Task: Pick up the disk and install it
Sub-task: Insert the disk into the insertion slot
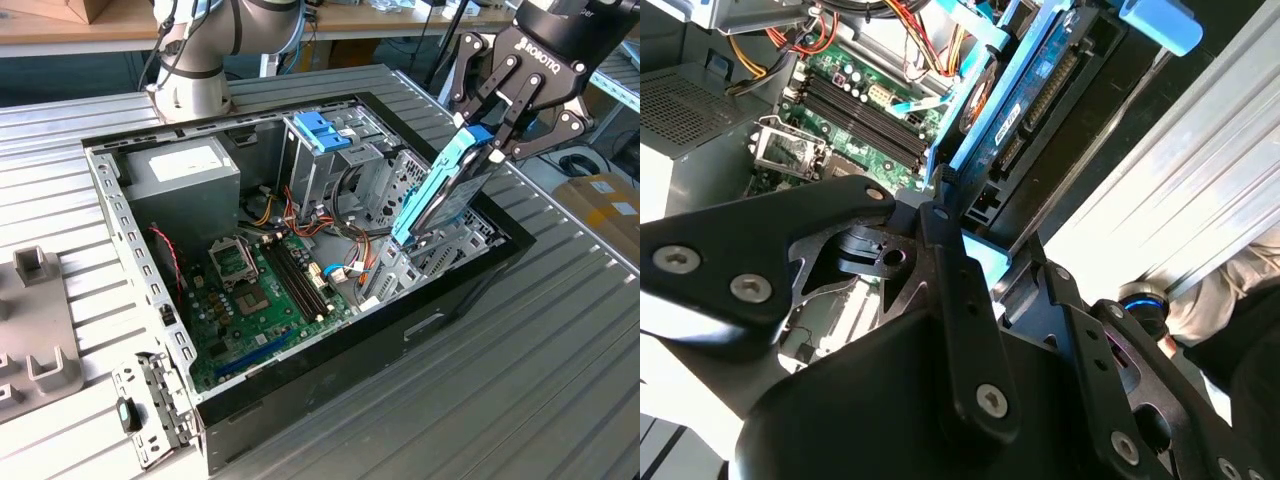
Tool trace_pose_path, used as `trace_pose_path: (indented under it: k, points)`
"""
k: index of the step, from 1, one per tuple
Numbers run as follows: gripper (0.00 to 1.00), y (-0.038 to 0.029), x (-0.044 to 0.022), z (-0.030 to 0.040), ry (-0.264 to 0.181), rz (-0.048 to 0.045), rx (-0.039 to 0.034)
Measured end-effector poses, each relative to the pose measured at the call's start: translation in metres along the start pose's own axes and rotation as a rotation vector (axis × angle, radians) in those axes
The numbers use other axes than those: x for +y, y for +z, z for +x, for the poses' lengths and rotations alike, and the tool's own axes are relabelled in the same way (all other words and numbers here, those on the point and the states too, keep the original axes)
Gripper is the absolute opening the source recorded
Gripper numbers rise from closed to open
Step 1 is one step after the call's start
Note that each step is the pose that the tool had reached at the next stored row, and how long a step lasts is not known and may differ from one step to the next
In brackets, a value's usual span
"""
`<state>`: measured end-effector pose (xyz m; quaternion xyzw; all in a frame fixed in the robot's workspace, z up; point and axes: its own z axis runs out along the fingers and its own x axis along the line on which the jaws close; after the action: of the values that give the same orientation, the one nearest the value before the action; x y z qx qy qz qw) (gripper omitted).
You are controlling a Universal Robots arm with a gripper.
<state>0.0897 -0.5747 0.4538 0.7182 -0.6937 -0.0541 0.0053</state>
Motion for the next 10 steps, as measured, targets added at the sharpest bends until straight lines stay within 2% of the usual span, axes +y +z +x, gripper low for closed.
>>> trace_pose_path:
  k: [10]
  points:
    - [0.37, 0.0014, -0.0001, 0.0007, 0.000, 0.0000, 0.0003]
